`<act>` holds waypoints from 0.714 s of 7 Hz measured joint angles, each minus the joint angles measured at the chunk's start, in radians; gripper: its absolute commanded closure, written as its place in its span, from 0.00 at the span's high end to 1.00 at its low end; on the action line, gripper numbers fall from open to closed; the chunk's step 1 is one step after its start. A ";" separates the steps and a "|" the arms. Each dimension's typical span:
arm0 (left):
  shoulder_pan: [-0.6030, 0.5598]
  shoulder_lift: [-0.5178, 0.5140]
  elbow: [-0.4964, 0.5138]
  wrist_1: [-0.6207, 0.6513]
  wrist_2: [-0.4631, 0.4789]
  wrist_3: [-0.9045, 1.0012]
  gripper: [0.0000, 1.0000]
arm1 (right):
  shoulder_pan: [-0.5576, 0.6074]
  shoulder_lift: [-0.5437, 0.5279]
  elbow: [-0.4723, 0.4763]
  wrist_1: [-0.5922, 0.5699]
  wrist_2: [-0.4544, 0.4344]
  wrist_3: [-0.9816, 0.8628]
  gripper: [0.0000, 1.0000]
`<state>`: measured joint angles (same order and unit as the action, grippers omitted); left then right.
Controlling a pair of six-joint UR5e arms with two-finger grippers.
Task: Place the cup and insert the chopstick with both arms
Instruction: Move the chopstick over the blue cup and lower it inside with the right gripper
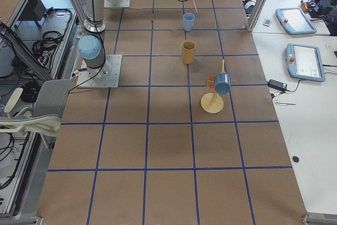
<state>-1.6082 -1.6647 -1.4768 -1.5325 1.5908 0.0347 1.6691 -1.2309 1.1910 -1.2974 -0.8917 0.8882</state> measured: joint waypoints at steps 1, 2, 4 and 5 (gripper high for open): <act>0.003 0.019 -0.013 0.001 0.001 0.006 1.00 | 0.023 0.026 0.003 -0.044 0.026 0.057 0.00; 0.002 0.029 -0.021 0.001 0.001 0.009 1.00 | 0.031 0.043 0.009 -0.065 0.048 0.083 0.00; 0.001 0.037 -0.028 0.001 0.003 0.010 1.00 | 0.035 0.057 0.046 -0.073 0.062 0.099 0.00; 0.000 0.037 -0.029 0.002 0.005 0.010 1.00 | 0.035 0.058 0.061 -0.072 0.064 0.110 0.00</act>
<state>-1.6082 -1.6274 -1.5055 -1.5309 1.5956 0.0445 1.7041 -1.1728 1.2525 -1.3693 -0.8275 0.9978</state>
